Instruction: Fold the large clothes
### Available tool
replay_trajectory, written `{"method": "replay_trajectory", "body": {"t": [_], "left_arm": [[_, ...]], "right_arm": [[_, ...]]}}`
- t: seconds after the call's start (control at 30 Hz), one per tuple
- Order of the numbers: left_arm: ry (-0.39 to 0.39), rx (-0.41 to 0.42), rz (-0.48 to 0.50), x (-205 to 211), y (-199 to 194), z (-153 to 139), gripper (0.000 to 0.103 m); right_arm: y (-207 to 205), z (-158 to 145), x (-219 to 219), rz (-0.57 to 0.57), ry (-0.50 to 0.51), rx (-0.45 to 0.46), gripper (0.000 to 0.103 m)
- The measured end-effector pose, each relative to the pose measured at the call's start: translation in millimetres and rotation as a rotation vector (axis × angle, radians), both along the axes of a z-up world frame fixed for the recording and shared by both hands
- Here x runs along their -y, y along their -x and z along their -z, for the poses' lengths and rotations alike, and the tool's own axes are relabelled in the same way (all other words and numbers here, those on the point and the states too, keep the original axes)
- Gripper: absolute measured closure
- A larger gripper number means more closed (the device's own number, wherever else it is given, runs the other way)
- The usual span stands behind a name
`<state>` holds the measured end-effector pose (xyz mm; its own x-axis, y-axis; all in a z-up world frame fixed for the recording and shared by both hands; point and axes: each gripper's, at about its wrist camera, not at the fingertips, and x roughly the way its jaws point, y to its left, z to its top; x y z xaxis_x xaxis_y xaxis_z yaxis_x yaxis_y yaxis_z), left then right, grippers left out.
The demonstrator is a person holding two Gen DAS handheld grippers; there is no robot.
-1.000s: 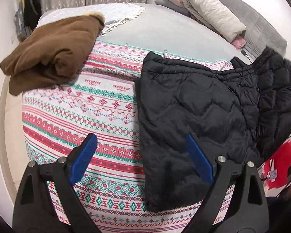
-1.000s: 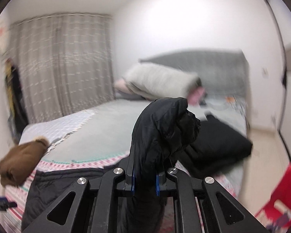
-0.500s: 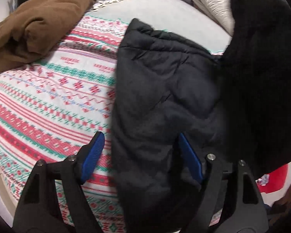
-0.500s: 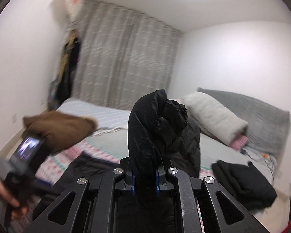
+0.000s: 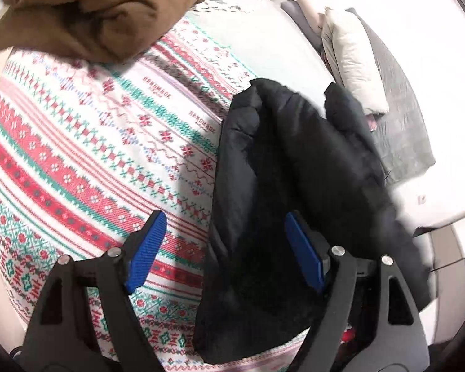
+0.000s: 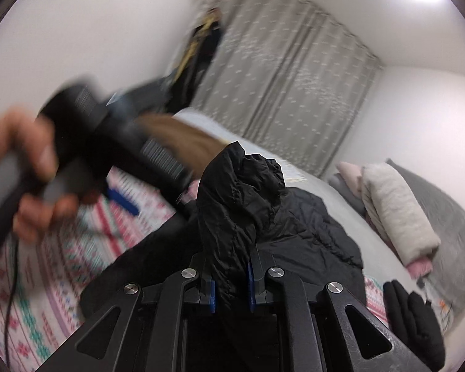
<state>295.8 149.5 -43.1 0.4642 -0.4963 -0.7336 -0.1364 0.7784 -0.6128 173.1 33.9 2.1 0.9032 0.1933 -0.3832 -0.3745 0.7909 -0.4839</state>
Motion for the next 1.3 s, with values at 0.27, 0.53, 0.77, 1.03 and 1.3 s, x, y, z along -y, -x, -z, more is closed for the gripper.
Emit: {"method": "replay_trajectory", "body": {"t": [0.27, 0.53, 0.77, 1.03, 1.3], "left_arm": [[0.037, 0.052, -0.021, -13.4, 4.7, -11.6, 0.023], [-0.057, 0.106, 0.108, 26.1, 4.5, -19.2, 0.023], [-0.198, 0.147, 0.153, 49.9, 4.4, -20.3, 0.023], [-0.386, 0.082, 0.205, 80.6, 7.6, 4.0, 0.020], [-0.498, 0.086, 0.202, 81.4, 19.8, 5.6, 0.016]], "right_arm": [[-1.9, 53.1, -16.9, -0.098, 0.126, -0.169, 0.084], [-17.6, 63.1, 4.7, -0.155, 0.024, -0.394, 0.078], [-35.8, 61.8, 39.1, -0.196, -0.167, -0.589, 0.060], [-26.4, 46.9, 51.8, -0.293, -0.218, -0.698, 0.029], [-43.0, -8.5, 138.6, -0.133, -0.410, -0.576, 0.030]]}}
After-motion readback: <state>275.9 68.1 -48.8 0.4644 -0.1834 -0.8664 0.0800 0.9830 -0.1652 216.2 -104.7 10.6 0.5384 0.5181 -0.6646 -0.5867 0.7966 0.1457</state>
